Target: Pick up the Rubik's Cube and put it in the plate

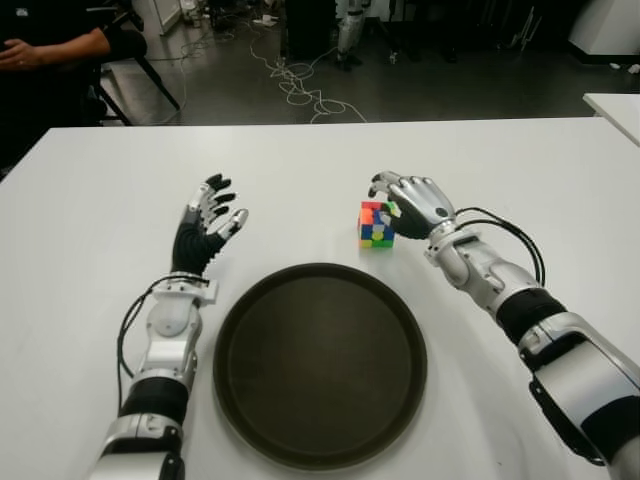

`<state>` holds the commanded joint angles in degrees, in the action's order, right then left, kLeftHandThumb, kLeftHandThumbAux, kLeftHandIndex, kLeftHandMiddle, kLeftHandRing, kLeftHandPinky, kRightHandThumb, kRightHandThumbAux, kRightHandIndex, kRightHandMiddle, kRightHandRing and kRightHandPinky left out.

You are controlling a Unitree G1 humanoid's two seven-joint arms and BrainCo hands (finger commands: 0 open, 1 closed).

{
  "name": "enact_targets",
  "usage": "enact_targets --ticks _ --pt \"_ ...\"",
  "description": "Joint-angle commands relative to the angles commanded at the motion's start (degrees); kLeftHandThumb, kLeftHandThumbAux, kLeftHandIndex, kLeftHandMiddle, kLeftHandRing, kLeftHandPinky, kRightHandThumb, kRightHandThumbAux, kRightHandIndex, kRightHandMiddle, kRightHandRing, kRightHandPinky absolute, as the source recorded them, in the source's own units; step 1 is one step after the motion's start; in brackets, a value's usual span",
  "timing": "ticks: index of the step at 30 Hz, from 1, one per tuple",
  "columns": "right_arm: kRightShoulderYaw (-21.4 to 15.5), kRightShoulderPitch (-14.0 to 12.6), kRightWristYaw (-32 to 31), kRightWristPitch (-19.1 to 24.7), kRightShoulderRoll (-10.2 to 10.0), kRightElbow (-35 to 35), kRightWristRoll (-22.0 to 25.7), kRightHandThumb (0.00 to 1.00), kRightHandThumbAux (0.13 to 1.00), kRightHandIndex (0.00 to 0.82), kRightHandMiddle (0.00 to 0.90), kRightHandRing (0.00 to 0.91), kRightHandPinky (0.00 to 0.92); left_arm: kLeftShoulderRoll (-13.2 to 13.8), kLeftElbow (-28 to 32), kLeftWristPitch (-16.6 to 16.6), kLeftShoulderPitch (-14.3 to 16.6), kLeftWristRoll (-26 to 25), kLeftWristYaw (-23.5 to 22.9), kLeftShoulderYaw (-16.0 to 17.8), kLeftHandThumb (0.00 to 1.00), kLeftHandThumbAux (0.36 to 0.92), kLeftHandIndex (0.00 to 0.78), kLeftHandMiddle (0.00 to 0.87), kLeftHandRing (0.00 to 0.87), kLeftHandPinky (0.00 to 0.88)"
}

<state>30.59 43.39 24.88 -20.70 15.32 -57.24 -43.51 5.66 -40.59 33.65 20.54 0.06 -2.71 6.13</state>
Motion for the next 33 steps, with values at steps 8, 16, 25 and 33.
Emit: enact_targets --ticks 8,16,25,33 --pt "-0.41 -0.12 0.1 0.0 -0.07 0.13 0.22 0.675 0.747 0.394 0.364 0.468 0.546 -0.02 0.16 0.0 -0.06 -0.29 -0.37 0.02 0.045 0.62 0.112 0.172 0.169 0.14" --pt "-0.75 -0.16 0.19 0.14 -0.27 0.11 0.65 0.674 0.746 0.394 0.36 0.457 0.529 -0.12 0.28 0.48 -0.13 -0.29 -0.26 0.06 0.041 0.627 0.121 0.183 0.182 0.167" --pt "-0.02 0.25 1.33 -0.83 -0.05 -0.77 -0.06 0.665 0.749 0.393 0.274 0.335 0.379 -0.14 0.89 0.02 -0.42 -0.65 -0.58 0.07 0.032 0.669 0.119 0.176 0.179 0.162" --pt "1.14 1.06 0.26 -2.45 0.6 -1.48 -0.66 0.089 0.775 0.063 0.038 0.041 0.036 -0.16 1.06 -0.21 -0.41 -0.8 -0.7 0.11 0.052 0.668 0.116 0.171 0.172 0.154"
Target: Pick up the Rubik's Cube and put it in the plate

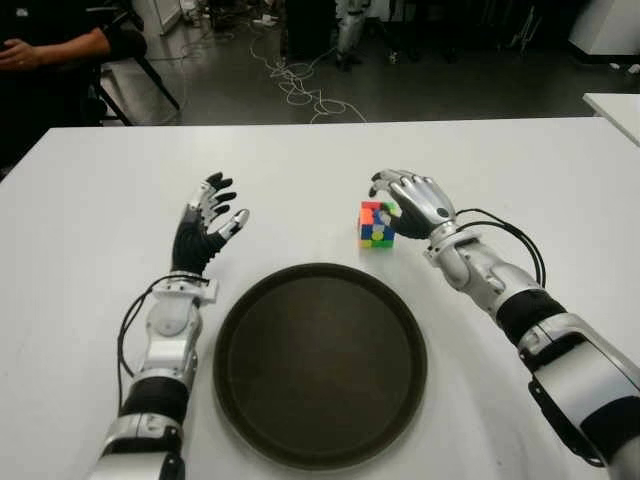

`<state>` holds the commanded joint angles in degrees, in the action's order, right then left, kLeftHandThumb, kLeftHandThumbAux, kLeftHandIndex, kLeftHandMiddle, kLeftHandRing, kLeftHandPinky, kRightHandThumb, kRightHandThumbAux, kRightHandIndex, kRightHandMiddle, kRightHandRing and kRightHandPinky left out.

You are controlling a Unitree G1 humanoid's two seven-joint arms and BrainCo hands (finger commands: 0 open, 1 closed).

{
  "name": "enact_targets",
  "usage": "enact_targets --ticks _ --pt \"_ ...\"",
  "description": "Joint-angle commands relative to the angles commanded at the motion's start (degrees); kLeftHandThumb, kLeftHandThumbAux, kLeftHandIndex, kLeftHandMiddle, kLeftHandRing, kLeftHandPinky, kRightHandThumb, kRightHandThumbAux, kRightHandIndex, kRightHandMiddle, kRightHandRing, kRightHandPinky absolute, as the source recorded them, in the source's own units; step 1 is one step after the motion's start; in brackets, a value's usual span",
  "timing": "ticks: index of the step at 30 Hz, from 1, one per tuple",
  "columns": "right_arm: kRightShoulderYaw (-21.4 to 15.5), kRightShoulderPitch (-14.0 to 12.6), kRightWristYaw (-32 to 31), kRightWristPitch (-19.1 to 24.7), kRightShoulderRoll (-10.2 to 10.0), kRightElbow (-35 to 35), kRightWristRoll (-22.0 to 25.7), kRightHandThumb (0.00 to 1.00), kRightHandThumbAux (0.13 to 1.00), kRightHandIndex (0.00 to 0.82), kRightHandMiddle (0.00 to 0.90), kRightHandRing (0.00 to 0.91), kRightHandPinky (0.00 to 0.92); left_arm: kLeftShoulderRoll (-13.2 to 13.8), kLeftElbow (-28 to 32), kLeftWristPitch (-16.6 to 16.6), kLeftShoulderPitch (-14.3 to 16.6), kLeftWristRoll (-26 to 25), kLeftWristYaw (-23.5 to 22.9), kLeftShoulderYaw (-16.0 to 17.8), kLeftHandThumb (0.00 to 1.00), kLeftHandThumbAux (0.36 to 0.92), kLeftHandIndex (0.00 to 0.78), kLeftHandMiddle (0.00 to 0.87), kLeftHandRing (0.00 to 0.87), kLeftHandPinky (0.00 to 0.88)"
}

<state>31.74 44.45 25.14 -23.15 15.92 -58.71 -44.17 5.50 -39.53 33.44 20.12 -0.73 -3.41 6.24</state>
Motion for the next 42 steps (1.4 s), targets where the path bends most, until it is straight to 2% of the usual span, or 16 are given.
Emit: enact_targets --ticks 5,13,25,31,35,42 --pt "1.4 0.73 -2.79 -0.08 0.66 -0.14 -1.0 0.014 0.734 0.01 0.006 0.006 0.006 -0.05 0.0 -0.35 0.0 -0.08 0.15 0.06 0.063 0.648 0.113 0.17 0.168 0.147" --pt "1.8 1.07 -5.21 0.5 0.77 -0.23 -0.86 0.0 0.676 0.0 0.0 0.0 0.0 -0.04 -0.2 -0.06 0.1 0.21 0.47 0.02 0.062 0.642 0.118 0.176 0.17 0.151" --pt "1.92 1.99 -7.83 0.16 1.18 0.11 -0.78 0.0 0.704 0.0 0.0 0.0 0.0 -0.09 0.25 -0.35 -0.04 0.39 0.53 -0.14 0.058 0.632 0.118 0.172 0.171 0.161" --pt "2.3 2.71 -8.81 -0.16 1.14 -0.34 -1.1 0.0 0.712 0.0 0.0 0.0 0.0 -0.1 0.38 -0.6 -0.12 0.66 0.74 -0.26 0.046 0.658 0.118 0.171 0.175 0.168" --pt "2.83 2.99 -8.75 -0.3 1.04 -0.31 -1.62 0.0 0.716 0.0 0.0 0.0 0.0 0.04 0.84 -1.0 -0.39 1.11 1.01 -0.41 0.025 0.65 0.117 0.165 0.17 0.164" --pt "3.91 4.29 -8.87 0.04 -0.22 -1.76 -1.98 0.0 0.713 0.0 0.0 0.0 0.0 -0.08 1.73 -1.39 -0.83 1.52 1.5 -0.57 0.025 0.636 0.125 0.172 0.172 0.157"
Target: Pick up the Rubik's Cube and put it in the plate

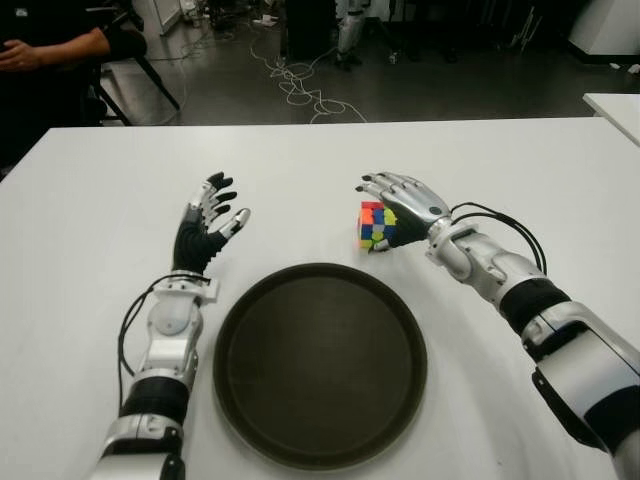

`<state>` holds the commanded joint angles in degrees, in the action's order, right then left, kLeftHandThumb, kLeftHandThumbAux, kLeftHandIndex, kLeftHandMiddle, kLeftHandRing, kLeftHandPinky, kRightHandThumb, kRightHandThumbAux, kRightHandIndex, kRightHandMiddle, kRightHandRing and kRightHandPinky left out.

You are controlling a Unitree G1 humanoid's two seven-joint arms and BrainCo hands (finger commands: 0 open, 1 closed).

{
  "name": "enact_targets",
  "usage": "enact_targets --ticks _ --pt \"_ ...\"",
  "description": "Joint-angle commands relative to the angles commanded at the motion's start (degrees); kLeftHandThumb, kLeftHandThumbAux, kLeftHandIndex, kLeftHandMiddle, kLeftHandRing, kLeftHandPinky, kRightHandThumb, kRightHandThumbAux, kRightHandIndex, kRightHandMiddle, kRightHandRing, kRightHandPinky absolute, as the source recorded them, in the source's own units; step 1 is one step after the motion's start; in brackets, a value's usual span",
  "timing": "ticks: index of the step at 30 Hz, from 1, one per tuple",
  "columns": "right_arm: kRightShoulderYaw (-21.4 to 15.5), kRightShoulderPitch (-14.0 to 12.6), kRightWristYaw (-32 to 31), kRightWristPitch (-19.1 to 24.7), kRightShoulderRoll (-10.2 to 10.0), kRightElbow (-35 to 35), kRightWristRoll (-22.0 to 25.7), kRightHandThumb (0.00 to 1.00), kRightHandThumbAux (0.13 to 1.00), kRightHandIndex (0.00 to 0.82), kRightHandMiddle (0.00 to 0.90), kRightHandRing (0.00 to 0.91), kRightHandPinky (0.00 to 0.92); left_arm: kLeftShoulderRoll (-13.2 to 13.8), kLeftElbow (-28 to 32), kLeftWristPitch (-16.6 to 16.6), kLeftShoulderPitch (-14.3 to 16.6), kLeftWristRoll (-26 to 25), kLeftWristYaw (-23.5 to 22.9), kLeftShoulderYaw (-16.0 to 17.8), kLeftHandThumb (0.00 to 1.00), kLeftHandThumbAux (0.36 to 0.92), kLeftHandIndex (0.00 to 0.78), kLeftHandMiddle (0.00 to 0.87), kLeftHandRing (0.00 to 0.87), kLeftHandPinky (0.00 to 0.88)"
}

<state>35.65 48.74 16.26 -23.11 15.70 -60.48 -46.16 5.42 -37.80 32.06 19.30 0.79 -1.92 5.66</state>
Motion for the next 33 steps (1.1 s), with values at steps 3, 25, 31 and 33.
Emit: enact_targets --ticks 3,25,31,33 --pt "0.47 0.47 0.16 0.19 -0.55 -0.69 -0.08 0.0 0.713 0.0 0.0 0.0 0.0 -0.06 0.25 0.02 -0.14 0.08 0.14 -0.02 0.028 0.632 0.127 0.174 0.176 0.165" --pt "1.42 2.75 2.33 2.37 -3.15 -4.55 -0.54 0.0 0.773 0.02 0.014 0.011 0.026 0.14 0.22 0.86 -0.38 0.41 -0.09 -0.17 0.028 0.638 0.123 0.168 0.172 0.154" --pt "1.3 3.15 1.88 2.31 -3.38 -5.14 -0.22 0.0 0.782 0.032 0.029 0.035 0.062 0.14 0.35 0.83 -0.46 0.39 -0.14 -0.2 0.029 0.643 0.127 0.178 0.178 0.155" --pt "1.31 3.53 1.31 2.18 -3.43 -5.55 -0.13 0.0 0.781 0.035 0.036 0.042 0.066 0.15 0.33 0.89 -0.47 0.43 -0.15 -0.25 0.031 0.644 0.125 0.175 0.175 0.155"
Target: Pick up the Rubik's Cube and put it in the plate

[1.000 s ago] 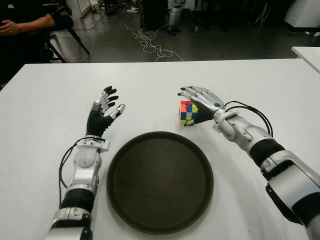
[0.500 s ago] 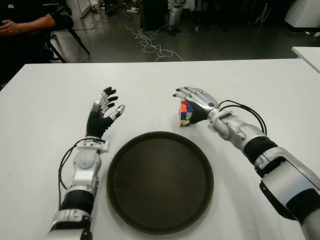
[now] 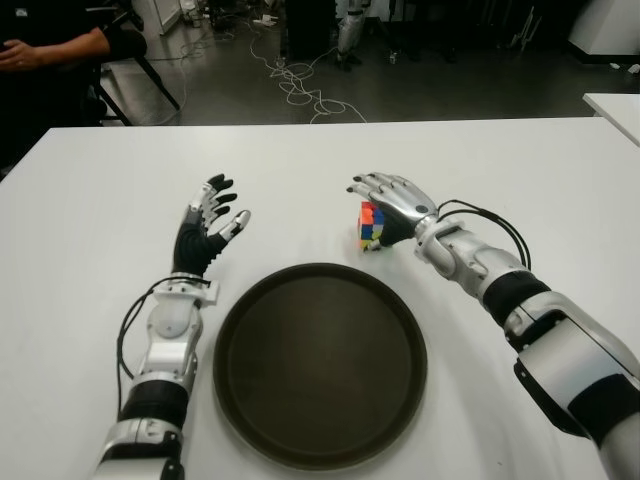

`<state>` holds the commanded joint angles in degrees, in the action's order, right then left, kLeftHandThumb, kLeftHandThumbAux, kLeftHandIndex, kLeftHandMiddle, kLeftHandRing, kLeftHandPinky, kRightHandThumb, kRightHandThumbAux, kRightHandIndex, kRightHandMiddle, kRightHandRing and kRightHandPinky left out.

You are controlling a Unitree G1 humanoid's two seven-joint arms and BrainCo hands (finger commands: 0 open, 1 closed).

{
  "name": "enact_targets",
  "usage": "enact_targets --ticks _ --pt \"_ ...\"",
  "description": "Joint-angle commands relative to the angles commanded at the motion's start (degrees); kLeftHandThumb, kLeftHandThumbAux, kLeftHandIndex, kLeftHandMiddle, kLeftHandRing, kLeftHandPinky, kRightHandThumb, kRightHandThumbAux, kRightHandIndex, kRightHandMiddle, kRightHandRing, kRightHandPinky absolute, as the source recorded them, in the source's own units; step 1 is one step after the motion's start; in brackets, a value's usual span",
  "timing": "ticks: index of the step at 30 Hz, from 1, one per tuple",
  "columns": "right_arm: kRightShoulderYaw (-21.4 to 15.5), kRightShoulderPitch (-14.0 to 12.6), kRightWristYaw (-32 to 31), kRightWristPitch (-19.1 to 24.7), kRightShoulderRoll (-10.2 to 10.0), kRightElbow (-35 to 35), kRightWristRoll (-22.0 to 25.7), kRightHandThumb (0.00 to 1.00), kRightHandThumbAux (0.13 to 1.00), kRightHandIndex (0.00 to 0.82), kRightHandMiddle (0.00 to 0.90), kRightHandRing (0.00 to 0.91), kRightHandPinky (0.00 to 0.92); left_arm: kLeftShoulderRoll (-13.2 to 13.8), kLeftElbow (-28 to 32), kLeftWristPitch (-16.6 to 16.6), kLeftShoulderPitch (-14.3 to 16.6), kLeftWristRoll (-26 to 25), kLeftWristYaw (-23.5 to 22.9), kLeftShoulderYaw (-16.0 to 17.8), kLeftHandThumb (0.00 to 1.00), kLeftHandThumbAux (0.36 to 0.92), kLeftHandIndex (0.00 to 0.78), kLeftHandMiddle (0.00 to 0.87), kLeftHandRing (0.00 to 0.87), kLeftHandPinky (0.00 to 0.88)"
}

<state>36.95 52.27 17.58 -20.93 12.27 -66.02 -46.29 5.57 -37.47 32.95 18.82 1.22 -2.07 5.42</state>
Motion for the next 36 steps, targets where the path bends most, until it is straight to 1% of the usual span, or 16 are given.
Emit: enact_targets --ticks 11,21,29,36 --pt "0.08 1.23 -1.5 -0.31 -0.22 -1.71 -0.02 0.0 0.776 0.049 0.056 0.062 0.073 -0.02 0.77 -0.66 -0.34 0.03 0.02 -0.11 0.022 0.633 0.123 0.168 0.168 0.155" --pt "-0.21 2.41 -2.69 0.05 -0.28 -2.99 0.22 0.0 0.78 0.041 0.042 0.049 0.067 0.01 0.78 -0.9 -0.34 -0.18 -0.19 -0.09 0.018 0.649 0.119 0.162 0.162 0.151" --pt "-0.18 3.32 -1.65 1.61 -0.34 -3.58 -0.04 0.0 0.775 0.037 0.032 0.032 0.053 -0.07 0.43 0.17 -0.28 0.09 0.15 -0.12 0.015 0.649 0.126 0.176 0.172 0.156" --pt "-0.35 3.65 -0.36 2.77 -0.82 -3.8 0.13 0.0 0.79 0.053 0.035 0.035 0.066 -0.14 0.85 -0.04 -0.49 0.05 0.15 -0.13 0.016 0.645 0.127 0.177 0.173 0.16"
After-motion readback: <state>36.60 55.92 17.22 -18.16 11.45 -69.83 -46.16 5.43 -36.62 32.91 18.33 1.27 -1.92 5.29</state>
